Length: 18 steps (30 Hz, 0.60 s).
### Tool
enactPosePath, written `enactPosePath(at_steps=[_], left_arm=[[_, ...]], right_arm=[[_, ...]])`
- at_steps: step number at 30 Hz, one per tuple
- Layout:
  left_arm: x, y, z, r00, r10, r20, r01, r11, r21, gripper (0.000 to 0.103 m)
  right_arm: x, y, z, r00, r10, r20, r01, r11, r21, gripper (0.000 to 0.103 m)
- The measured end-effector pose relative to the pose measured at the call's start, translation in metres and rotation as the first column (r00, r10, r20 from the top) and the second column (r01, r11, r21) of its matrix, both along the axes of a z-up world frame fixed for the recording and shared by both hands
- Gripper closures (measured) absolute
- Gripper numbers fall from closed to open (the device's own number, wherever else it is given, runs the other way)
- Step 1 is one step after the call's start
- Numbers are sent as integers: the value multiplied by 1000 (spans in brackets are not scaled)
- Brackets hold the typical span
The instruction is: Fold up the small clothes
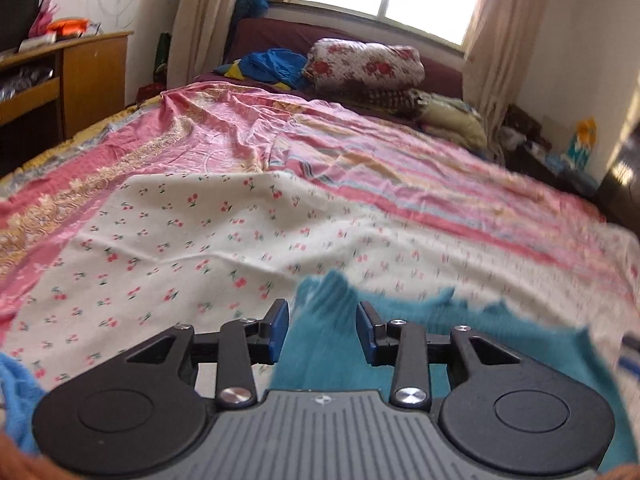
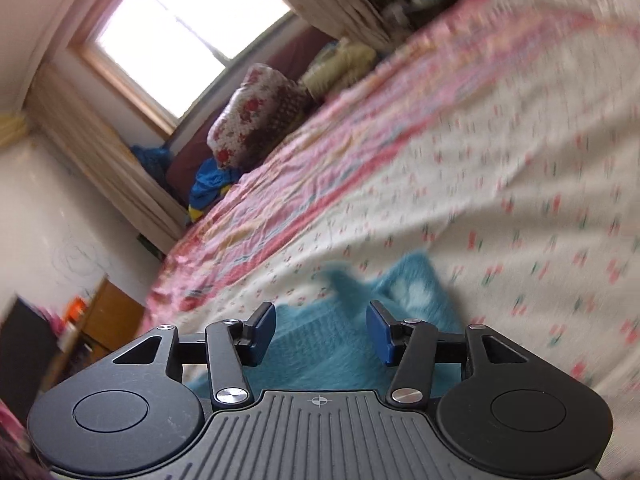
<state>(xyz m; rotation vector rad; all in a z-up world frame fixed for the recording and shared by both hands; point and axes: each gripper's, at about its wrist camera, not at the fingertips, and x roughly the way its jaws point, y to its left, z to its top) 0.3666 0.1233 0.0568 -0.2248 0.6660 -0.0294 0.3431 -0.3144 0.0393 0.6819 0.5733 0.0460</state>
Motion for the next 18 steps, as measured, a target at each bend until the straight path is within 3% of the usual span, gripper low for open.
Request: enactPosePath(at_steps=[5,10,13,18], left_arm=[[-21,-3,-14,999,-31,-33,32,999,16,60],[-28,-14,-28,998,-48,-42,53,992,114,55],[-31,-16,-35,998,-42,-36,47,988,145,53],[-35,-15,-44,999,-19,-33,23,988,155,50]], right_arm=[[0,15,2,998,46,-31,-52,978,-203,52],[10,36,-13,994,33,-103,-70,923,-379,53],[15,49,-22,990,11,-141,-81,862,-500,66],[13,57,-29,990,-1,-142,-79,828,-555,68]])
